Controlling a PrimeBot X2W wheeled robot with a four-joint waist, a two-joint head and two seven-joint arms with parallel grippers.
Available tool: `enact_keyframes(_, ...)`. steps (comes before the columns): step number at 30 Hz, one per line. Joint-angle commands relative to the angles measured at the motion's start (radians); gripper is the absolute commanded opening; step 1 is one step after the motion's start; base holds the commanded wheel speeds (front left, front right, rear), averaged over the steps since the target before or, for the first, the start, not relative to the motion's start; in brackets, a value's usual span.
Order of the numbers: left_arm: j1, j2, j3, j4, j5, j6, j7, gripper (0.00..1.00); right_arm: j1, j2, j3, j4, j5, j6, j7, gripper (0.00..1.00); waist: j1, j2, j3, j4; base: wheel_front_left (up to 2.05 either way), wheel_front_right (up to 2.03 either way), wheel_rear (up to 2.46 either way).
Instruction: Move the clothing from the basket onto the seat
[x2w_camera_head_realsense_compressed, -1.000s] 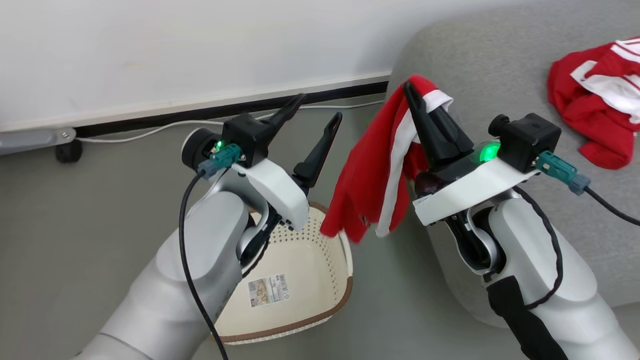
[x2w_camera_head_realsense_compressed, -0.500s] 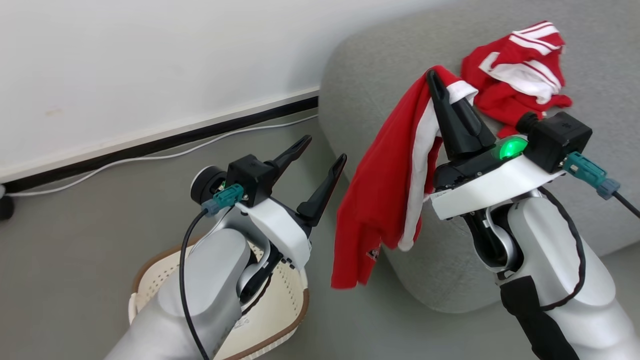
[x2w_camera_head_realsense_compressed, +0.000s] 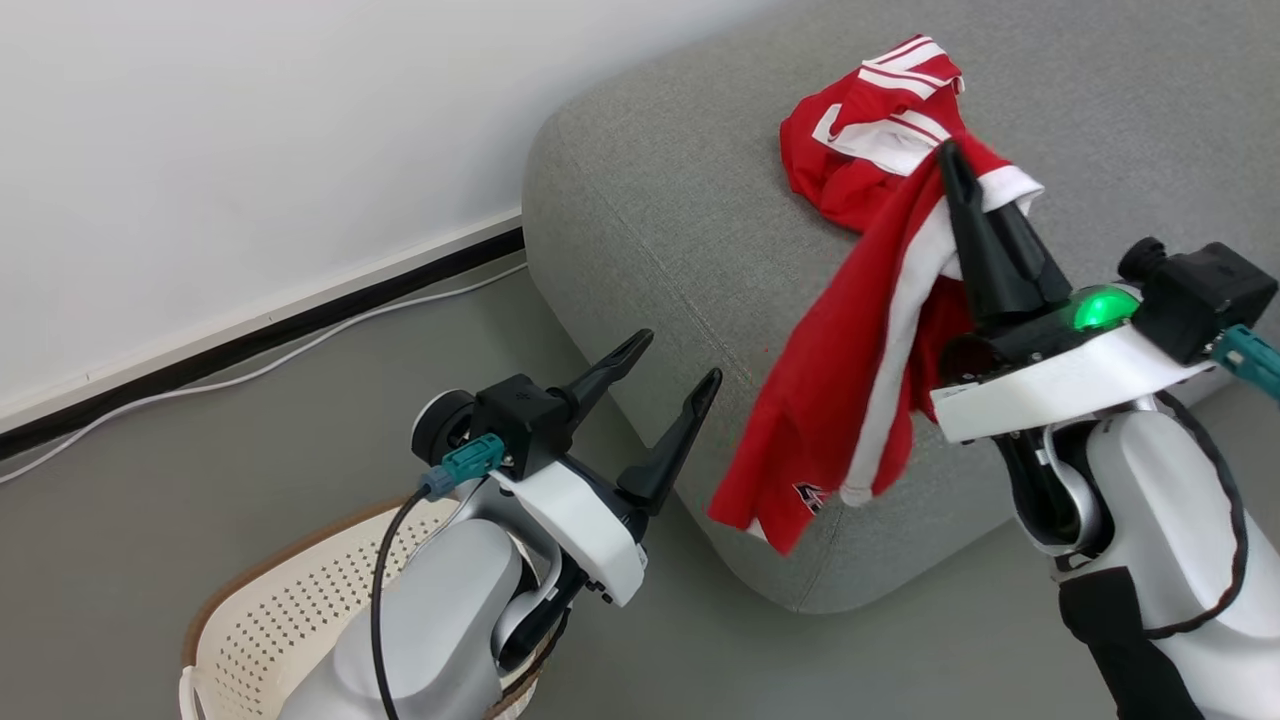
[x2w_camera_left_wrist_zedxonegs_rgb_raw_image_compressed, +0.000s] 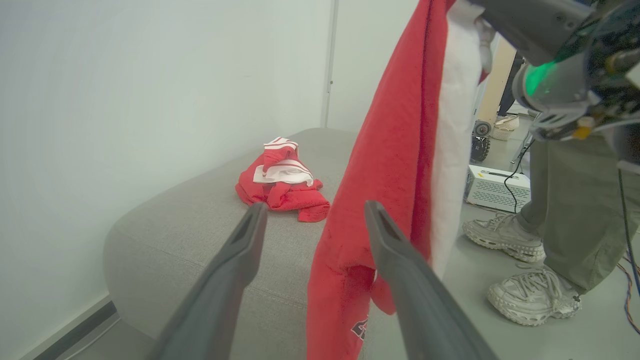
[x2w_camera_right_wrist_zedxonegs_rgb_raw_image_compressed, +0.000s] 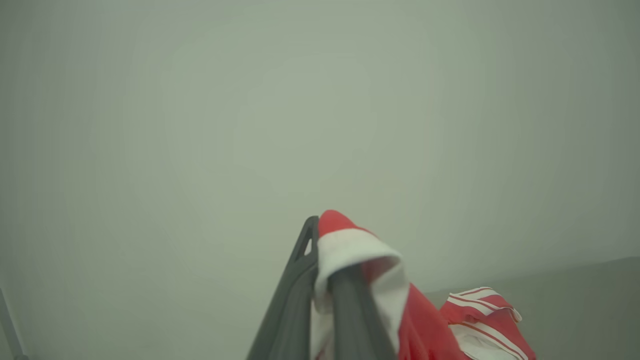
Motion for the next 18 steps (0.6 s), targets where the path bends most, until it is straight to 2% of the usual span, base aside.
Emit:
enact_keyframes(1,-0.014,0.015,0.029,-0.026,-0.004,-0.007,-0.009,1.0,0.002,0.003,0.005,-0.037,-0.004,0.004,-0.006,0.0,0.0,-0.0001,0.002,-0.001,0.0,0.0,0.0)
enact_keyframes(9,0.005,0.015,0.008,-0.043,-0.001,-0.007,-0.009,1.0,0.02,-0.023,-0.079,-0.073,-0.027,0.004,-0.006,0.0,0.0,-0.0001,0.021,-0.008,0.0,0.0,0.0)
enact_keyframes(13,0.006,0.019,0.005,-0.06,0.006,-0.007,-0.009,1.0,-0.029,-0.047,-0.121,-0.06,-0.047,0.004,-0.006,0.0,0.0,-0.0001,0.054,-0.007,0.0,0.0,0.0)
enact_keyframes(18,-0.015,0.02,-0.019,-0.072,0.013,-0.007,-0.009,1.0,-0.106,-0.094,-0.213,-0.03,-0.079,0.004,-0.006,0.0,0.0,-0.0001,0.118,0.031,0.0,0.0,0.0)
